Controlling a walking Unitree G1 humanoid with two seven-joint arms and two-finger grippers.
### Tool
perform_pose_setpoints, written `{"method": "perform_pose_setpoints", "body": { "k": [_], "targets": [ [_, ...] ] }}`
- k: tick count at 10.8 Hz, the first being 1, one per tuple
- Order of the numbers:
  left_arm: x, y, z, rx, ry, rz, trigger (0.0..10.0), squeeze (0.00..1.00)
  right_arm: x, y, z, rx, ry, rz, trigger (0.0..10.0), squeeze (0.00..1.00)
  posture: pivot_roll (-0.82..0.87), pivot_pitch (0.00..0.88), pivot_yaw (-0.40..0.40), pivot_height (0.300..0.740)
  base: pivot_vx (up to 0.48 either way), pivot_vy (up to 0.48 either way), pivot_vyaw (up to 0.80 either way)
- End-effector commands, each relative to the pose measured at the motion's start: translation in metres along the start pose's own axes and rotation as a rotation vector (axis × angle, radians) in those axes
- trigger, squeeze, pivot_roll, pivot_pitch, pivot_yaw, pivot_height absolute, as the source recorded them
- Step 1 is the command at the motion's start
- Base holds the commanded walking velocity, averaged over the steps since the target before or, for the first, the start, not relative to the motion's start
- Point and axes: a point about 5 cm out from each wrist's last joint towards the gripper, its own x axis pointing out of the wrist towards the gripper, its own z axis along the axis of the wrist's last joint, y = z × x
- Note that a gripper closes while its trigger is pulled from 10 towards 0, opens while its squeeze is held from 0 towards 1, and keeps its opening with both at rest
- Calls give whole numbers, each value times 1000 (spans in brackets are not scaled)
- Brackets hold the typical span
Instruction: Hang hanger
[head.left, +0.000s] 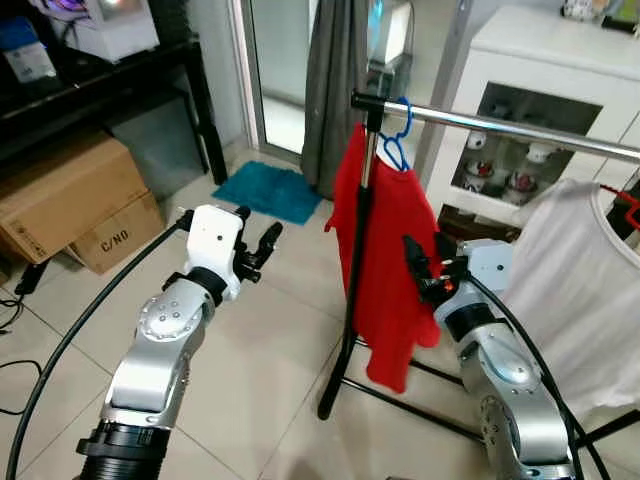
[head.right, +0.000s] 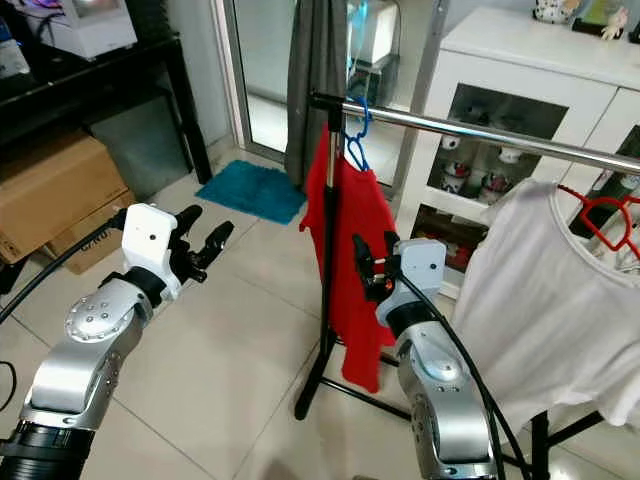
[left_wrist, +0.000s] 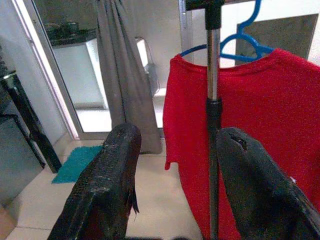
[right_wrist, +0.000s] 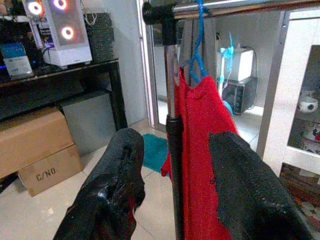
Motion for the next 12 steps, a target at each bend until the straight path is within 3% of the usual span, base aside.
{"method": "perform_pose_setpoints", "body": {
  "k": [1, 12],
  "targets": [
    [1, -3, 1, 0, 0, 0, 10000, 0, 2, -4, 8, -12, -32, -15, 10000, 0, -74, 0, 23, 740, 0, -480, 0],
    [2, -6, 0, 20, -6, -9, 10000, 0, 4, -6, 10, -27, -46, -35, 10000, 0, -77, 0, 21, 740, 0, -478, 0]
  ]
}}
